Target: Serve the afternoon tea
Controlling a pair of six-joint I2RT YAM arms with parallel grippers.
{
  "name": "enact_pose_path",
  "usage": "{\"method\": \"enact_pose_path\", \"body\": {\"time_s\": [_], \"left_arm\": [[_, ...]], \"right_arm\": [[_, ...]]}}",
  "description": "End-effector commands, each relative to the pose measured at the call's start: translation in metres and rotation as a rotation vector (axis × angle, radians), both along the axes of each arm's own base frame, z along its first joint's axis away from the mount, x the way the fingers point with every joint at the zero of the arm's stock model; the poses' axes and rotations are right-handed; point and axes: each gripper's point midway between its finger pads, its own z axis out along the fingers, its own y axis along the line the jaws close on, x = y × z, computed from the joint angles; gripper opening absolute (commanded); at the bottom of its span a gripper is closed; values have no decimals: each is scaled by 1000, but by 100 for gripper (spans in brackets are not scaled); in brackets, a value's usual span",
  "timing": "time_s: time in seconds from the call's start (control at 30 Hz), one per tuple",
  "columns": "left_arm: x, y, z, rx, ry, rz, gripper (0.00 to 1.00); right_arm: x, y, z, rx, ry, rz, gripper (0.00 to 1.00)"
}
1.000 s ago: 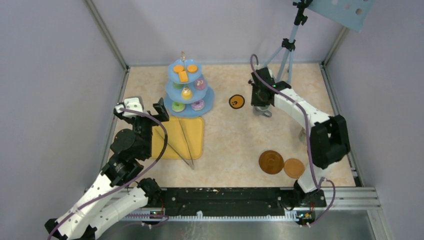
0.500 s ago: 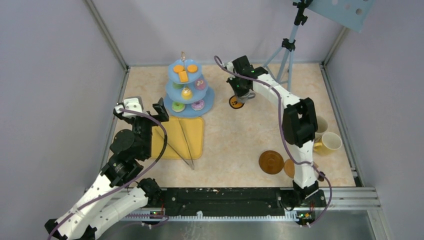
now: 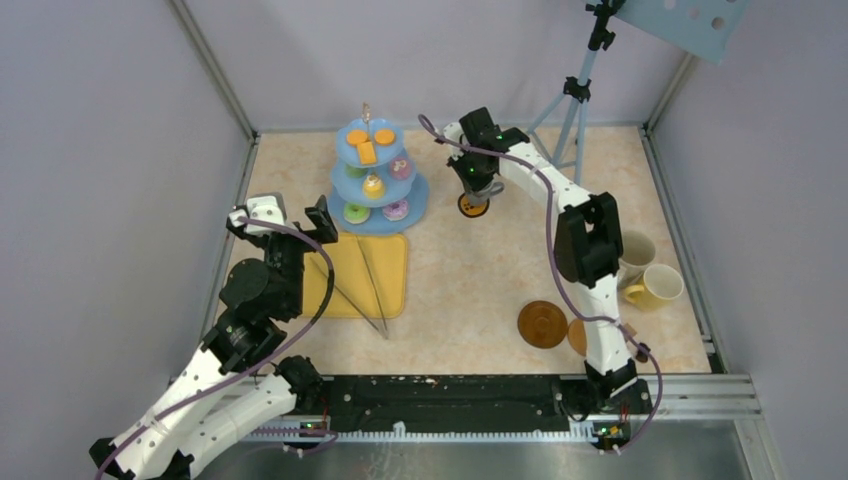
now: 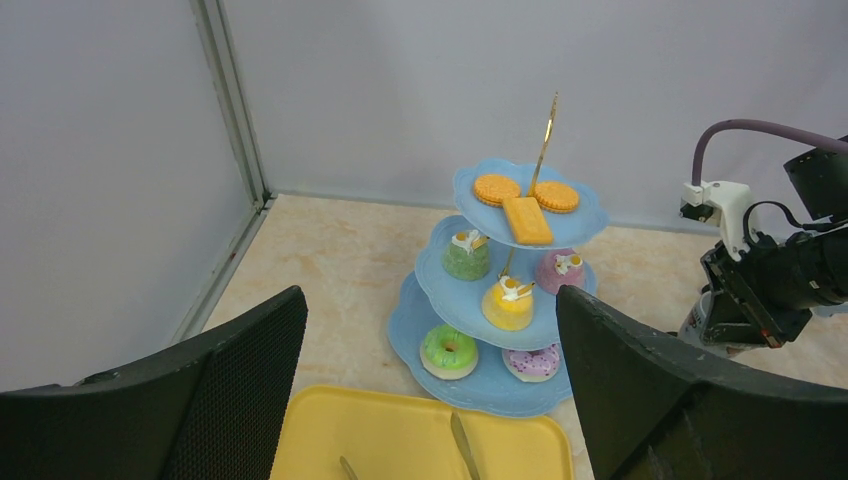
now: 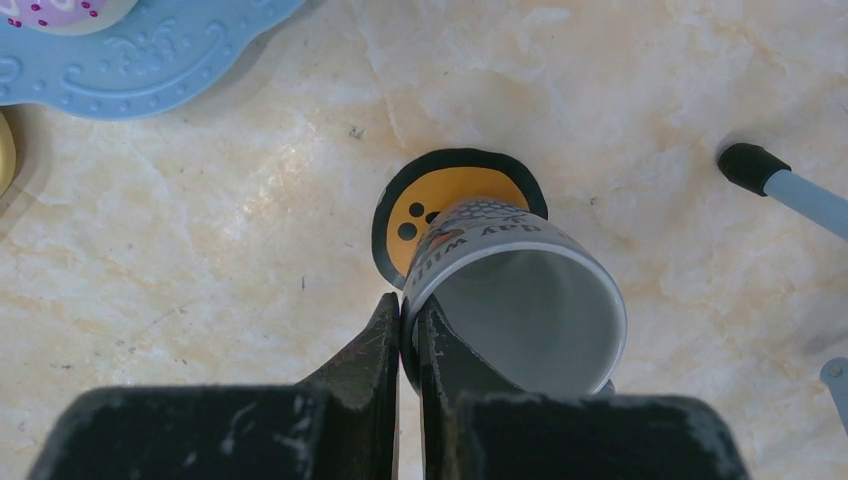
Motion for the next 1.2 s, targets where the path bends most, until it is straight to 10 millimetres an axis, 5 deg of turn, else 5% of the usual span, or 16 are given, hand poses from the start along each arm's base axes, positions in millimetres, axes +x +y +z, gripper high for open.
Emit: {"method": "enact_pose_path", "body": {"time_s": [0.0, 0.33, 0.5, 0.7, 0.77, 0.93, 1.17], "left_arm": [[0, 0, 7, -29, -23, 0, 99], [0, 0, 7, -29, -24, 1, 99], [0, 0, 7, -30, -25, 2, 99], [2, -1, 5, -22, -19, 1, 99], [1, -1, 6, -24, -20, 2, 99], [1, 0, 6, -21, -19, 6, 99], [2, -2, 5, -21, -17, -6, 99]], "right_arm": [[11, 16, 22, 38, -57, 37, 0], [11, 17, 8, 28, -36, 24, 0], [13, 17, 15, 19, -59, -3, 26], [-1, 17, 83, 68, -169, -107, 48], [-10, 7, 109, 78, -210, -180, 71], [-60, -49, 141, 110, -268, -412, 74], [-165, -115, 89, 190, -163, -659, 80]]}}
